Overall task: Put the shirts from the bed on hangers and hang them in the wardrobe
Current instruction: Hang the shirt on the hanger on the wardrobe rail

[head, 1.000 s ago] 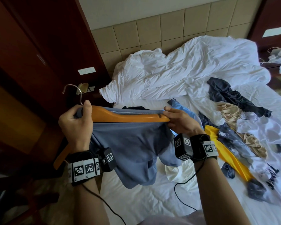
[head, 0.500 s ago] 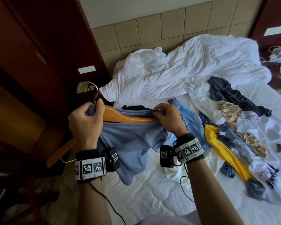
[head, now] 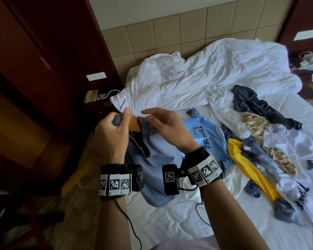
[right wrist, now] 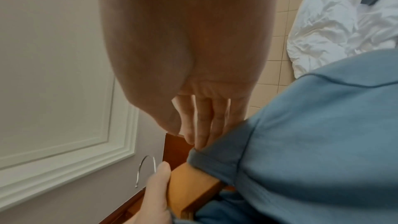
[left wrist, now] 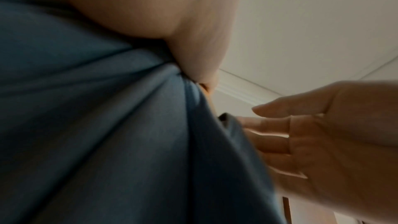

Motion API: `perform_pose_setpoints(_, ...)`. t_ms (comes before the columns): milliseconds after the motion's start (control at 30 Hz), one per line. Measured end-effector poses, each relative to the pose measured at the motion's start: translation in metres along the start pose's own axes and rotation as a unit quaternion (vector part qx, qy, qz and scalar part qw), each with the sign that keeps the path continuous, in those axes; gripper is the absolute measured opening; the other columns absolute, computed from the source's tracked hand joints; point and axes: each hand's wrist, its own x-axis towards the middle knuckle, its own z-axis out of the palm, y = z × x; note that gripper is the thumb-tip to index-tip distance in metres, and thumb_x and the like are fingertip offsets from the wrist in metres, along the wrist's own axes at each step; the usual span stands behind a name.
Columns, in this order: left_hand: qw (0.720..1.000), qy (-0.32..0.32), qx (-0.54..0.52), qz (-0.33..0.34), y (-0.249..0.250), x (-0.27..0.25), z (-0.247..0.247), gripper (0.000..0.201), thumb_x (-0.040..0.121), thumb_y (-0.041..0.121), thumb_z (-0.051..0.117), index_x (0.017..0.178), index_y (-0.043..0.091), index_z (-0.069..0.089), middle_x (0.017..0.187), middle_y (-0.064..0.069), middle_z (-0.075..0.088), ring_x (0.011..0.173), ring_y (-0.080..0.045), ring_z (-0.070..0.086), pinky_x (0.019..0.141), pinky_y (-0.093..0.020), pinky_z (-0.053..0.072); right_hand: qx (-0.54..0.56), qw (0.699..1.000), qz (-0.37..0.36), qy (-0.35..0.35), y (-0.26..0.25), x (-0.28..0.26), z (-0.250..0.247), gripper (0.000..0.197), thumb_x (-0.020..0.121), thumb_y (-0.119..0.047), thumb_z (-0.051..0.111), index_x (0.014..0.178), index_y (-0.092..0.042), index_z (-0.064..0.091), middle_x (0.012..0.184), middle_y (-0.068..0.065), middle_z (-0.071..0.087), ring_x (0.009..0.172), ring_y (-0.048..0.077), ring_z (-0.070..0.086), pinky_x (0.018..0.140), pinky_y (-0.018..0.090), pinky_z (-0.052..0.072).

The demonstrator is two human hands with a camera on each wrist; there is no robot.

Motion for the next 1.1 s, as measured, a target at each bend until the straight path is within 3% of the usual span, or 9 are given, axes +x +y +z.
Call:
perform_pose_setpoints(100,0.999,0.020,-0.026,-0.028,-0.004,0.001,0.004,0.058,0.098,0.066,0.052,0.069,0.017,0.058,0.066,0.001,0.064,0.063,-0.020,0.062,0.058,-0.037,0.050,0.009,1.000,0.005,-0.010,-0.005,-0.002,0.006,0.029,0.111,-0.019,0.051,0.135,-0.013,0.066,0.111,-0.004,0.077,0.116,0.012,0.070,0.112,0.042,0.050)
perform_pose_setpoints(267,0.993,-0.041,-0.085,-0.068,0.013,-0.008,0.006,0.052,0.101,0.060,0.053,0.077,0.015,0.061,0.067,0.007,0.063,0.065,-0.003,0.061,0.052,-0.012,0.037,0.087,0.996,-0.012,-0.018,-0.019,-0.008,0.021,0.037,0.115,-0.016,0.037,0.144,-0.004,0.056,0.132,0.004,0.068,0.133,0.008,0.058,0.116,0.025,0.041)
perform_pose_setpoints(333,0.990,-0.087,-0.075,-0.083,0.023,-0.013,0.009,0.048,0.099,0.061,0.055,0.082,0.016,0.062,0.071,0.008,0.063,0.064,0.004,0.060,0.050,-0.010,0.038,0.115,0.993,-0.008,-0.027,-0.023,-0.010,0.029,0.041,0.115,-0.022,0.034,0.147,-0.004,0.053,0.145,0.011,0.062,0.142,0.016,0.052,0.124,0.035,0.036)
perform_pose_setpoints(533,0.989,-0.112,-0.074,-0.068,0.026,-0.016,0.008,0.041,0.102,0.051,0.058,0.085,0.015,0.066,0.071,0.006,0.063,0.065,0.008,0.058,0.053,-0.007,0.038,0.170,0.985,0.008,-0.006,-0.024,-0.013,0.019,0.045,0.117,-0.038,0.026,0.149,-0.016,0.048,0.140,0.008,0.067,0.137,0.017,0.059,0.122,0.040,0.039)
perform_pose_setpoints(633,0.989,-0.092,-0.089,-0.077,0.020,-0.016,0.009,0.042,0.102,0.050,0.059,0.078,0.016,0.064,0.066,0.003,0.062,0.062,0.000,0.059,0.049,-0.011,0.038,0.183,0.983,0.013,0.032,-0.021,-0.010,0.010,0.041,0.117,-0.030,0.031,0.140,-0.006,0.056,0.135,0.012,0.069,0.129,0.021,0.064,0.115,0.038,0.048)
perform_pose_setpoints(700,0.989,-0.071,-0.100,-0.080,0.013,-0.015,0.011,0.045,0.103,0.047,0.058,0.072,0.015,0.059,0.061,0.002,0.058,0.058,-0.005,0.055,0.048,-0.015,0.036,0.116,0.988,-0.014,0.098,-0.013,-0.006,-0.002,0.032,0.115,-0.021,0.041,0.130,-0.003,0.063,0.128,0.012,0.071,0.122,0.021,0.067,0.109,0.035,0.051)
perform_pose_setpoints(833,0.988,-0.039,-0.132,-0.070,0.002,-0.012,0.008,0.049,0.105,0.036,0.057,0.067,0.006,0.047,0.055,0.003,0.041,0.051,-0.011,0.038,0.049,-0.020,0.030,-0.117,0.972,-0.052,0.195,0.019,0.000,-0.041,0.025,0.108,-0.019,0.052,0.128,-0.015,0.069,0.118,-0.005,0.071,0.101,0.001,0.064,0.093,0.021,0.047)
perform_pose_setpoints(967,0.983,-0.019,-0.175,-0.047,0.000,-0.006,0.003,0.052,0.105,0.028,0.057,0.067,-0.002,0.038,0.059,-0.005,0.030,0.056,-0.014,0.029,0.053,-0.027,0.027,-0.234,0.952,0.030,0.197,0.045,-0.002,-0.066,0.028,0.108,-0.021,0.054,0.129,-0.008,0.067,0.123,0.008,0.069,0.112,0.026,0.062,0.094,0.027,0.042)
perform_pose_setpoints(1100,0.978,-0.006,-0.206,-0.020,0.008,-0.004,0.003,0.052,0.104,0.025,0.057,0.067,-0.005,0.037,0.061,-0.016,0.029,0.057,-0.015,0.028,0.055,-0.028,0.027,-0.357,0.913,0.001,0.196,0.051,0.001,-0.052,0.028,0.106,-0.023,0.044,0.088,-0.009,0.059,0.092,0.010,0.061,0.095,0.038,0.058,0.089,0.047,0.043)
